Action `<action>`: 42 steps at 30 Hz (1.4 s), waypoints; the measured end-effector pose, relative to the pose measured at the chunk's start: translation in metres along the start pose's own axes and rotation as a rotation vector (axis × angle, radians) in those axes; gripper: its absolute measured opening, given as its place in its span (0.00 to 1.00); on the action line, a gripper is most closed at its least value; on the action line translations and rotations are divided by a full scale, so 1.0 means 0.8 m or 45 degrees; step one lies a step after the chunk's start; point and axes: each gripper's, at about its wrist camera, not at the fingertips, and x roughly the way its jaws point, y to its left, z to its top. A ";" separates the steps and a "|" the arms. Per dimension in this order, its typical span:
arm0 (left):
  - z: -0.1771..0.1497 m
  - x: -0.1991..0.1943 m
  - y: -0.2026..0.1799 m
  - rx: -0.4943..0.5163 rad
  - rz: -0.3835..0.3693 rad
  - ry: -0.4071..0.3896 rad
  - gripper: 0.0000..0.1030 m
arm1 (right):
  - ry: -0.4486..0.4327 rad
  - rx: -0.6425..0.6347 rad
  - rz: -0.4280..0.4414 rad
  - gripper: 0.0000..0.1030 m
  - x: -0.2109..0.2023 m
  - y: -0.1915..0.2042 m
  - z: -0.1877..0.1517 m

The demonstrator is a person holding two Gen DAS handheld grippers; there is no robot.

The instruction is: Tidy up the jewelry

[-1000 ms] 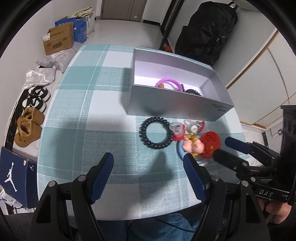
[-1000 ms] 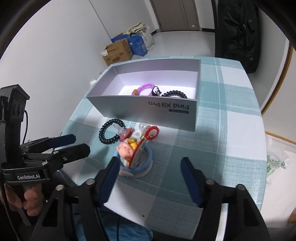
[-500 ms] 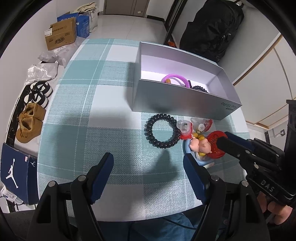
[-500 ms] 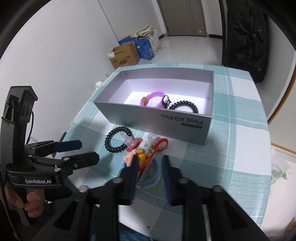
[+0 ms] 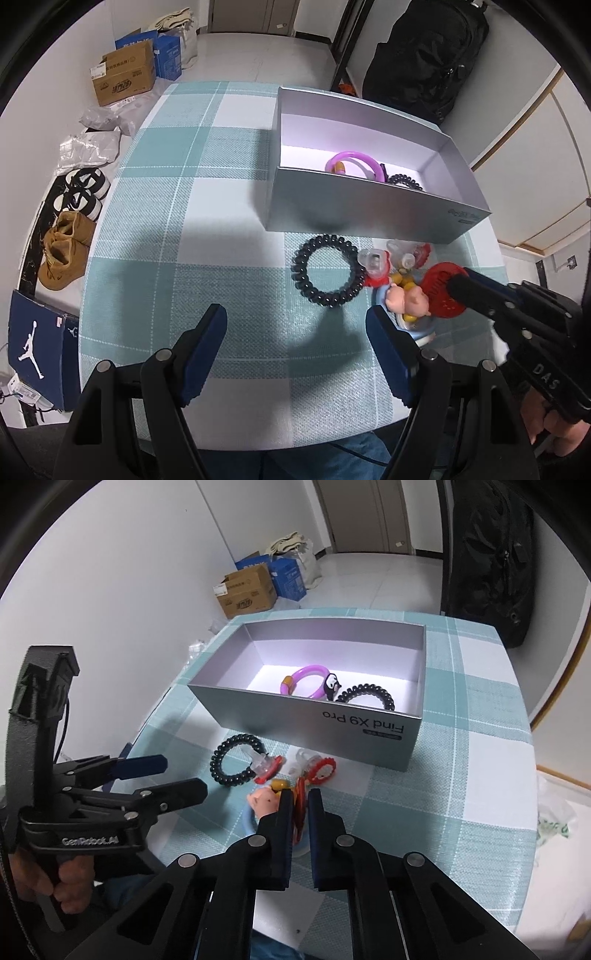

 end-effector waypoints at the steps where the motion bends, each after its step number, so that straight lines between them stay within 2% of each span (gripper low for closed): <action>1: 0.001 0.000 0.000 0.001 0.007 -0.004 0.72 | -0.003 0.009 -0.004 0.06 -0.001 -0.002 0.000; 4: 0.005 -0.005 -0.002 -0.001 -0.002 -0.029 0.72 | -0.015 0.050 0.006 0.06 -0.006 -0.009 0.003; 8: 0.010 -0.011 -0.012 0.025 -0.092 -0.074 0.72 | -0.047 0.070 0.024 0.06 -0.015 -0.012 0.006; 12: 0.018 -0.001 -0.024 0.065 -0.141 -0.061 0.71 | -0.053 0.081 0.040 0.06 -0.020 -0.015 0.007; 16: 0.023 0.007 -0.029 0.090 -0.151 -0.061 0.71 | -0.061 0.106 0.039 0.06 -0.026 -0.021 0.007; 18: 0.024 0.011 -0.031 0.093 -0.159 -0.052 0.65 | -0.069 0.129 0.046 0.06 -0.028 -0.027 0.009; 19: 0.024 0.012 -0.032 0.091 -0.165 -0.048 0.52 | -0.072 0.136 0.049 0.06 -0.029 -0.029 0.010; 20: 0.025 0.014 -0.032 0.086 -0.173 -0.038 0.44 | -0.077 0.142 0.048 0.06 -0.030 -0.031 0.010; 29: 0.033 0.022 -0.035 0.053 -0.199 -0.029 0.41 | -0.079 0.154 0.074 0.06 -0.034 -0.036 0.012; 30: 0.033 0.024 -0.036 0.059 -0.197 -0.024 0.39 | -0.078 0.150 0.077 0.06 -0.034 -0.035 0.011; 32: 0.033 0.028 -0.041 0.073 -0.183 -0.012 0.21 | -0.076 0.146 0.074 0.06 -0.034 -0.034 0.011; 35: 0.033 0.030 -0.042 0.077 -0.176 -0.005 0.14 | -0.080 0.150 0.072 0.06 -0.035 -0.035 0.010; 42: 0.034 0.016 -0.039 0.068 -0.218 -0.041 0.14 | -0.096 0.173 0.064 0.06 -0.039 -0.040 0.012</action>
